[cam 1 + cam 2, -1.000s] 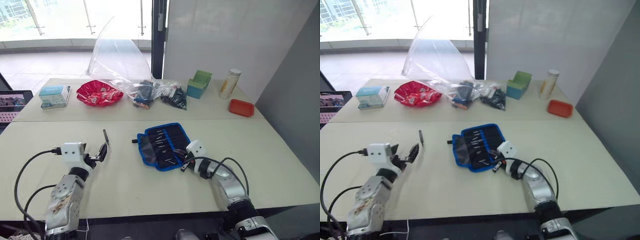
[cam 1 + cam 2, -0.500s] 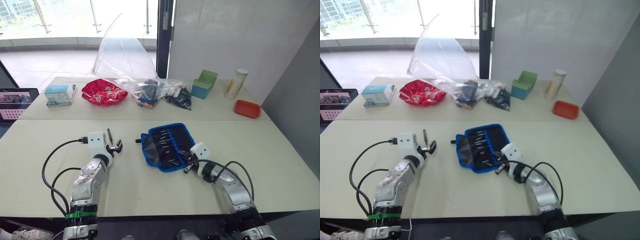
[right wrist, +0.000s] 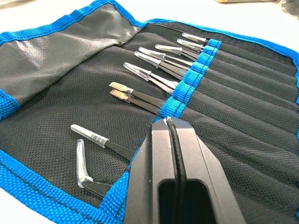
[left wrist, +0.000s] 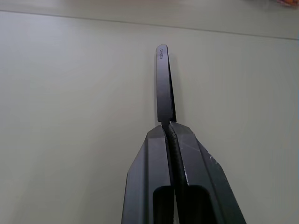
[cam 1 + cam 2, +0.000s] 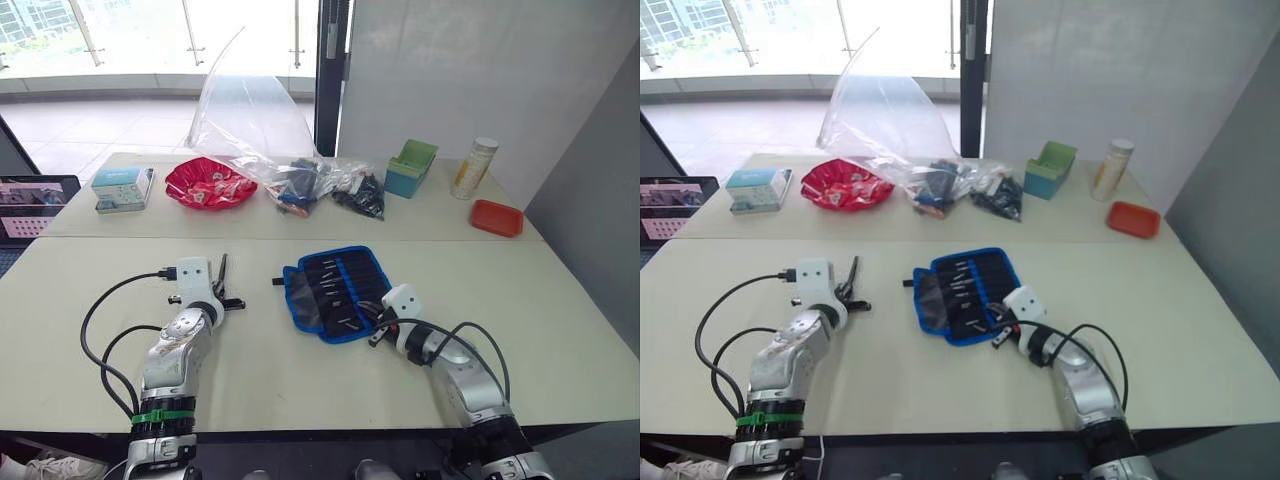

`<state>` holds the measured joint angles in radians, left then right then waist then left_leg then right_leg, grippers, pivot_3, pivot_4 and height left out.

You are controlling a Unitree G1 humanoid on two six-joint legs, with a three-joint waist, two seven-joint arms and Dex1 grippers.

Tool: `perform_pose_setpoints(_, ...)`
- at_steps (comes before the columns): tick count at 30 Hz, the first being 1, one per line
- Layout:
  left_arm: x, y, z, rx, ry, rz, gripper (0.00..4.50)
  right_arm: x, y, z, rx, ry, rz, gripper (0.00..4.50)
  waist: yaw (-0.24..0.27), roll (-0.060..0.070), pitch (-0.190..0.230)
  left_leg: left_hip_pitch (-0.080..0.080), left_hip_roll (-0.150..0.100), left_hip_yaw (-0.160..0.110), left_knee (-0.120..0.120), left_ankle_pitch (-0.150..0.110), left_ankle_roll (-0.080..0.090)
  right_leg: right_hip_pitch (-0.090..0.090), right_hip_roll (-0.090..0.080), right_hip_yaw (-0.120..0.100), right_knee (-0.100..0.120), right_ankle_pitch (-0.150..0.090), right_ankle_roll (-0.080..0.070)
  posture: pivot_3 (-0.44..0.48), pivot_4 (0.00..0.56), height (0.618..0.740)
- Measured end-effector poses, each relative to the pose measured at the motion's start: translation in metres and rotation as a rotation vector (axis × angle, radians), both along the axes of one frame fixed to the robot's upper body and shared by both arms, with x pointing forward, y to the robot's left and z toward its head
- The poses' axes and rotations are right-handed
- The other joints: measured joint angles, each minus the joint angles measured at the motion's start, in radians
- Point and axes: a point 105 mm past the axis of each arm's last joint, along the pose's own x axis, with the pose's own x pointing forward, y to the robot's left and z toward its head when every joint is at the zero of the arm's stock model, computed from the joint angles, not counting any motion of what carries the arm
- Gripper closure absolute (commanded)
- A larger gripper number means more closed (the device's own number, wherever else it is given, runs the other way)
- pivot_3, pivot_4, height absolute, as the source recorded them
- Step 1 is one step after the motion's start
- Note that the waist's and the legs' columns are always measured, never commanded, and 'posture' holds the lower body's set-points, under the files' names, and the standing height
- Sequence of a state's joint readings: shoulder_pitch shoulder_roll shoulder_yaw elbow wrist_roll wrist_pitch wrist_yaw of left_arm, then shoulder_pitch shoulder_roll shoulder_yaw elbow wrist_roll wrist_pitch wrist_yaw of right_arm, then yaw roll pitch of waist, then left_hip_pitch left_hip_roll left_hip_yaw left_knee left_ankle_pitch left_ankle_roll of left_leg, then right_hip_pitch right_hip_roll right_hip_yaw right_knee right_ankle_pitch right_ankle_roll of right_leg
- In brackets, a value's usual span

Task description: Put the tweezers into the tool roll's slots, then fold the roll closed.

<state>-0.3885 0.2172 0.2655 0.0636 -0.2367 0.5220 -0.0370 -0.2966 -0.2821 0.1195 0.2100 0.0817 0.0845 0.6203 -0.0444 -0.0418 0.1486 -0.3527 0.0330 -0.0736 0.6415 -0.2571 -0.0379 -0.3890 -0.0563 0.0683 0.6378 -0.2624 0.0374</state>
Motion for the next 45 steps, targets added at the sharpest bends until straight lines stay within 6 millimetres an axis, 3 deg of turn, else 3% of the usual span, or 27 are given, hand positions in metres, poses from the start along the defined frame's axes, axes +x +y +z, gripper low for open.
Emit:
perform_pose_setpoints(6, 0.006, 0.017, 0.045, 0.049, -0.212, -0.069, 4.48, -0.001, -0.001, 0.000, -0.001, 0.000, -0.001, 4.50, 0.001, 0.000, 0.000, 0.000, 0.000, 0.000, 0.000, 0.000, 0.000, 0.000, 0.000, 0.000, -0.001, 0.000, 0.000, 0.000, 0.150, 0.738)
perform_pose_setpoints(8, 0.009, 0.007, 0.065, 0.090, -0.288, -0.159, 4.48, -0.001, -0.002, 0.000, -0.002, -0.001, -0.004, 4.50, 0.002, 0.000, 0.000, 0.000, 0.000, 0.000, 0.000, 0.000, 0.000, 0.001, 0.000, 0.000, -0.002, 0.000, 0.000, 0.000, 0.150, 0.738)
perform_pose_setpoints(11, 0.009, -0.027, 0.080, 0.151, -0.345, -0.379, 4.48, -0.004, -0.005, -0.001, -0.001, -0.006, -0.020, 4.50, 0.003, 0.001, 0.000, -0.001, 0.000, 0.000, 0.000, 0.000, 0.000, 0.001, 0.000, 0.000, -0.005, 0.000, 0.000, 0.000, 0.150, 0.738)
perform_pose_setpoints(16, 0.000, -0.088, 0.064, 0.124, -0.204, -0.803, 4.48, -0.010, -0.007, 0.000, -0.001, -0.010, -0.025, 4.50, 0.001, 0.002, 0.001, -0.003, 0.000, 0.000, 0.000, 0.000, 0.000, 0.001, 0.000, 0.000, -0.006, 0.000, 0.001, 0.000, 0.150, 0.738)
perform_pose_setpoints(21, -0.016, -0.121, 0.061, 0.266, -0.100, -1.117, 4.48, -0.018, -0.011, 0.001, -0.001, -0.020, -0.042, 4.50, 0.001, 0.004, 0.003, -0.003, 0.000, 0.000, 0.000, 0.000, 0.000, 0.001, 0.000, 0.000, -0.007, -0.001, 0.002, 0.000, 0.150, 0.738)
perform_pose_setpoints(28, -0.029, -0.134, 0.037, 0.390, 0.031, -1.343, 4.48, -0.029, -0.015, 0.000, 0.010, -0.021, -0.069, 4.50, 0.002, 0.006, 0.005, -0.005, 0.000, 0.000, 0.000, 0.000, 0.000, 0.000, 0.000, 0.000, -0.007, -0.001, 0.002, 0.000, 0.150, 0.738)
perform_pose_setpoints(31, -0.033, -0.131, 0.025, 0.483, 0.137, -1.407, 4.48, -0.033, -0.013, -0.002, 0.020, -0.018, -0.082, 4.50, 0.001, 0.007, 0.005, -0.005, 0.000, 0.000, 0.000, 0.000, 0.000, 0.000, 0.001, 0.000, -0.007, -0.001, 0.003, 0.000, 0.150, 0.738)
perform_pose_setpoints(45, -0.028, -0.141, 0.015, 0.614, 0.207, -1.433, 4.48, -0.032, -0.013, -0.002, 0.025, -0.013, -0.109, 4.50, 0.000, 0.007, 0.006, -0.004, 0.000, 0.000, 0.000, 0.000, 0.000, 0.000, 0.001, 0.001, -0.006, -0.001, 0.003, 0.000, 0.150, 0.738)
